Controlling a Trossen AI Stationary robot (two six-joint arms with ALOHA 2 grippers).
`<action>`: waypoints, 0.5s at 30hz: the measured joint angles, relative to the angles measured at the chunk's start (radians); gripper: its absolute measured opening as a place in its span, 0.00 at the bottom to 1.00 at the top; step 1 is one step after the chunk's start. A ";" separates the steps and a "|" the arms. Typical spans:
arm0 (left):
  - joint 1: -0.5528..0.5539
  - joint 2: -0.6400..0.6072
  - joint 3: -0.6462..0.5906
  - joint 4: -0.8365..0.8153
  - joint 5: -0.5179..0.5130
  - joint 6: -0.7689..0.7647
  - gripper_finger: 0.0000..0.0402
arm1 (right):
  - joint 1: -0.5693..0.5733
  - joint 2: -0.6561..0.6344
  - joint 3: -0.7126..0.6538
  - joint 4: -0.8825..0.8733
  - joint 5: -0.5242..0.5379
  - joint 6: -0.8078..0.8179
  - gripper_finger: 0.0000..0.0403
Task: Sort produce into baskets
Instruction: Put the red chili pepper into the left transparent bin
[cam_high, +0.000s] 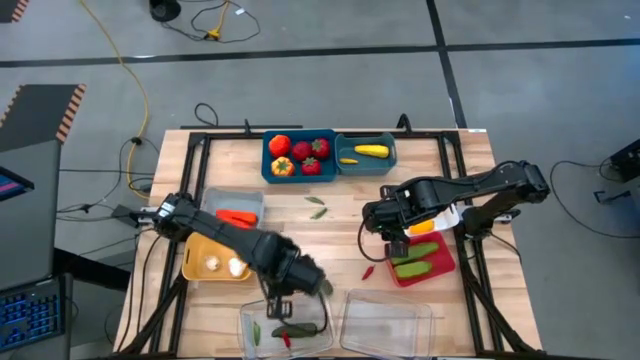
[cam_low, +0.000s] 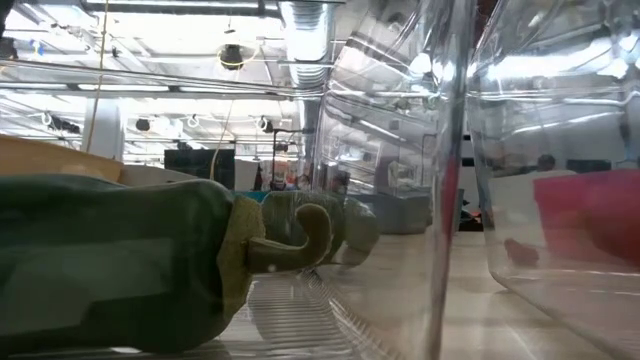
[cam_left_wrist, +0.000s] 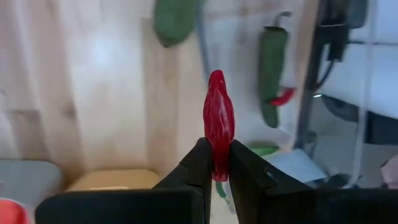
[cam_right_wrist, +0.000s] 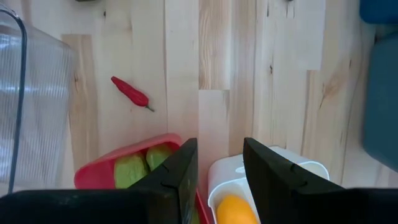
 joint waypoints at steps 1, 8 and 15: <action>-0.017 0.000 0.000 0.006 0.000 -0.026 0.07 | 0.000 0.000 0.000 0.000 0.000 0.000 0.38; -0.121 0.000 -0.033 0.068 -0.001 -0.160 0.07 | 0.000 0.001 -0.035 0.050 0.000 0.000 0.38; -0.172 0.000 -0.042 0.120 0.000 -0.287 0.16 | 0.001 0.001 -0.075 0.089 -0.001 0.000 0.38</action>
